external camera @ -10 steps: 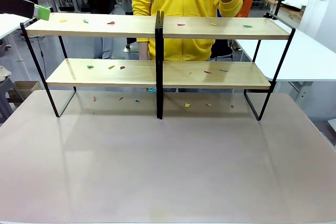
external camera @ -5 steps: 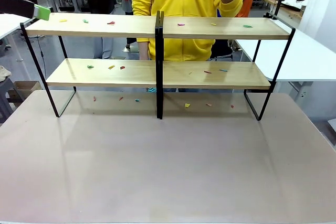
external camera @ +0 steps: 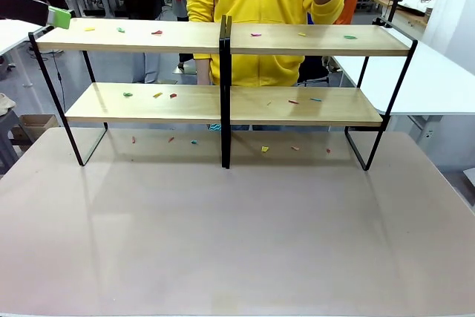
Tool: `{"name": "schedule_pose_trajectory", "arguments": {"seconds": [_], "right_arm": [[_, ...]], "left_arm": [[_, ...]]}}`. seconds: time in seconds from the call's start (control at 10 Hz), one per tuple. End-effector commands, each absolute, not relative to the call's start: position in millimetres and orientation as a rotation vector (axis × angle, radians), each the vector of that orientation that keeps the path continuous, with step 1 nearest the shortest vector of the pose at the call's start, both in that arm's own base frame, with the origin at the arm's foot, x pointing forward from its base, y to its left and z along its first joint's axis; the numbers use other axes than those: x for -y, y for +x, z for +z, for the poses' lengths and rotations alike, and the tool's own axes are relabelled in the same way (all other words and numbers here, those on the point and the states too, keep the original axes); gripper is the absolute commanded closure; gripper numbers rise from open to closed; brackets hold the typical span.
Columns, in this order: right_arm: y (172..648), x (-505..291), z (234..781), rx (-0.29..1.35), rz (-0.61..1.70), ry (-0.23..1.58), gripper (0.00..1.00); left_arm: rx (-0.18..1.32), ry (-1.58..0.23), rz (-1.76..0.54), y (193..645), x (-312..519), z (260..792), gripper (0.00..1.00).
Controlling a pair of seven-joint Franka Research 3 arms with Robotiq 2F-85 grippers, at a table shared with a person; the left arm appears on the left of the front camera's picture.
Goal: Clean the shelves.
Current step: Pick up the Duster when the human hands it over.
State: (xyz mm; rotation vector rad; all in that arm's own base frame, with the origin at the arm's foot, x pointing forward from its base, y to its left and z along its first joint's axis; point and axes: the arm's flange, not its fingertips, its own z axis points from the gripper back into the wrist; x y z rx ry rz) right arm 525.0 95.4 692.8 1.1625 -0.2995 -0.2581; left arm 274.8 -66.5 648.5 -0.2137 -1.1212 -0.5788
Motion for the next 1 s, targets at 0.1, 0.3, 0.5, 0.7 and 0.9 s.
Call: {"name": "schedule_pose_trajectory", "arguments": {"seconds": [0.1,0.3,0.5,0.7,0.9], "right_arm": [[525,-96,694,0.279,-0.271,1.173,0.9],[524,-94,693,0.283,-0.276,1.169,1.0],[524,-94,692,0.274,-0.267,1.16,1.0],[513,-96,697,0.305,-0.214,1.117,1.0],[452,-91,718,0.432,0.016,0.97,1.0]], "left_arm": [[1.129,-0.223,-0.572,275,67,648,0.0],[1.129,-0.223,-0.572,275,67,648,0.0],[1.129,-0.223,-0.572,275,67,648,0.0],[1.129,-0.223,-0.572,275,67,648,0.0],[1.129,-0.223,-0.572,275,67,648,0.0]]}}
